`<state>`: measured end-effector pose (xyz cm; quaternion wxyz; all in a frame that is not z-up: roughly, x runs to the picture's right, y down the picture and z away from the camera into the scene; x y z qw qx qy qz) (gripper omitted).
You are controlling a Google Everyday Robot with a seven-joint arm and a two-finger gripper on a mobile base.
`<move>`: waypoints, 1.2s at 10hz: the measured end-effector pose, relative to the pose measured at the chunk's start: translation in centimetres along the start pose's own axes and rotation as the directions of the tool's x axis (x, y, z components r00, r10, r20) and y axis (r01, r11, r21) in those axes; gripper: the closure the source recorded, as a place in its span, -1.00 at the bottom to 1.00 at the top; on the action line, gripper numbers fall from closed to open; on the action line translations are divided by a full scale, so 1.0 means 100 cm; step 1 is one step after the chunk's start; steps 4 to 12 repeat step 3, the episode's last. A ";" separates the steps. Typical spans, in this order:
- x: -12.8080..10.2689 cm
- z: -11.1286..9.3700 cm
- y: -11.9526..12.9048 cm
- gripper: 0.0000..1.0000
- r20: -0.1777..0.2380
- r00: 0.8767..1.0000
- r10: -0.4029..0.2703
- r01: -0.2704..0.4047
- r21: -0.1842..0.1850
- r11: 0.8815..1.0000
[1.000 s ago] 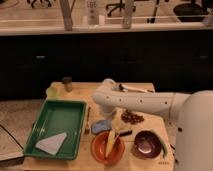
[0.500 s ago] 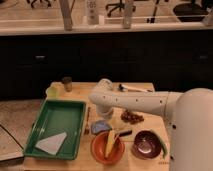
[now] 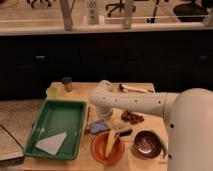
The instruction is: Place sponge in tray
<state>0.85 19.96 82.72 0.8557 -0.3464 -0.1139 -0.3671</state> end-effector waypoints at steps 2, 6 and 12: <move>0.002 -0.005 0.001 1.00 -0.007 1.000 0.001 -0.001 0.004 1.000; 0.002 -0.005 0.001 1.00 -0.007 1.000 0.001 -0.001 0.004 1.000; 0.002 -0.005 0.001 1.00 -0.007 1.000 0.001 -0.001 0.004 1.000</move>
